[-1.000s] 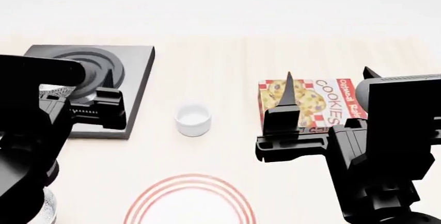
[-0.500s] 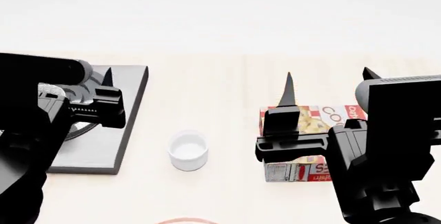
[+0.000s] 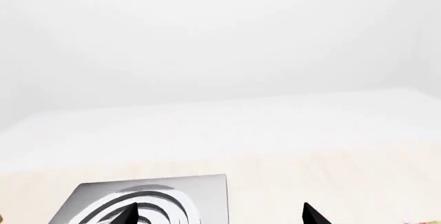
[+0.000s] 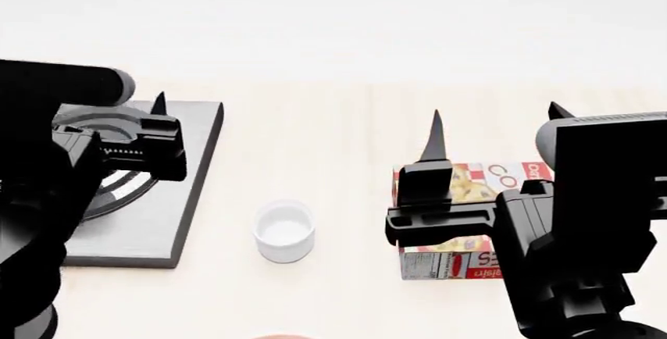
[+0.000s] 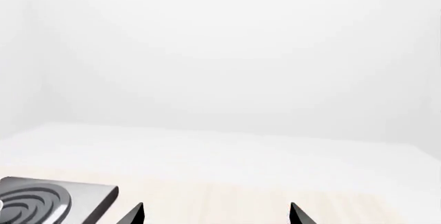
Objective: Pick the akita bowl on the stove and place it on the plate.
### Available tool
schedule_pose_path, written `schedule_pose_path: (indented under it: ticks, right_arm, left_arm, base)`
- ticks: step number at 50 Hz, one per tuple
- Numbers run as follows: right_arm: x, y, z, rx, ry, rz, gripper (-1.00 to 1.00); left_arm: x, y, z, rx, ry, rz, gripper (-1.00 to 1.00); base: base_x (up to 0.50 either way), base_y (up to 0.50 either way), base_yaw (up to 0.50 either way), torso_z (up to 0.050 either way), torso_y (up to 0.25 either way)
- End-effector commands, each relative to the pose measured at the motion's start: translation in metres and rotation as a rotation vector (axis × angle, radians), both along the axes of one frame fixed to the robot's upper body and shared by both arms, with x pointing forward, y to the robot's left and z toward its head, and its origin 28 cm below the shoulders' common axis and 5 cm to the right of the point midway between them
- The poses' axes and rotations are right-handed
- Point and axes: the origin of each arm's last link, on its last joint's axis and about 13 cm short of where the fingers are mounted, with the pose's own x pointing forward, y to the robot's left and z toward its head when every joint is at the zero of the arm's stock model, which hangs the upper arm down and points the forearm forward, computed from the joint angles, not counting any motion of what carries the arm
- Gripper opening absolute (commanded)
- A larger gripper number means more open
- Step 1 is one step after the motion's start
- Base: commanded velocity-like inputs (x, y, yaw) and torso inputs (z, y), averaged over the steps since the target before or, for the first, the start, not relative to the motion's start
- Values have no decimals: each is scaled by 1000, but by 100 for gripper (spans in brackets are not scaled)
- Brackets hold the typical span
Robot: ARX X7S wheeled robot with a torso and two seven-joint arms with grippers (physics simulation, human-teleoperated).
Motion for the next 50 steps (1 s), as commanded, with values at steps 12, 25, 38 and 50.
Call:
schedule_pose_path:
  ticks: [12, 25, 38, 50]
  right_arm:
    - [1, 0, -2, -1, 11, -3, 100]
    - [0, 0, -1, 3, 6, -3, 100]
    - [0, 0, -1, 3, 6, 0, 100]
    - [-1, 0, 0, 4, 6, 1, 100]
  left_arm:
    - [40, -2, 122, -32, -43, -4, 100]
    - [72, 0, 132, -102, 41, -13, 100]
    - [76, 4, 110, -96, 23, -45, 100]
    - [74, 7, 115, -103, -32, -57, 100]
  base:
    - [0, 0, 0, 0, 0]
    - [0, 0, 0, 0, 0]
    - [0, 0, 0, 0, 0]
    - [0, 0, 0, 0, 0]
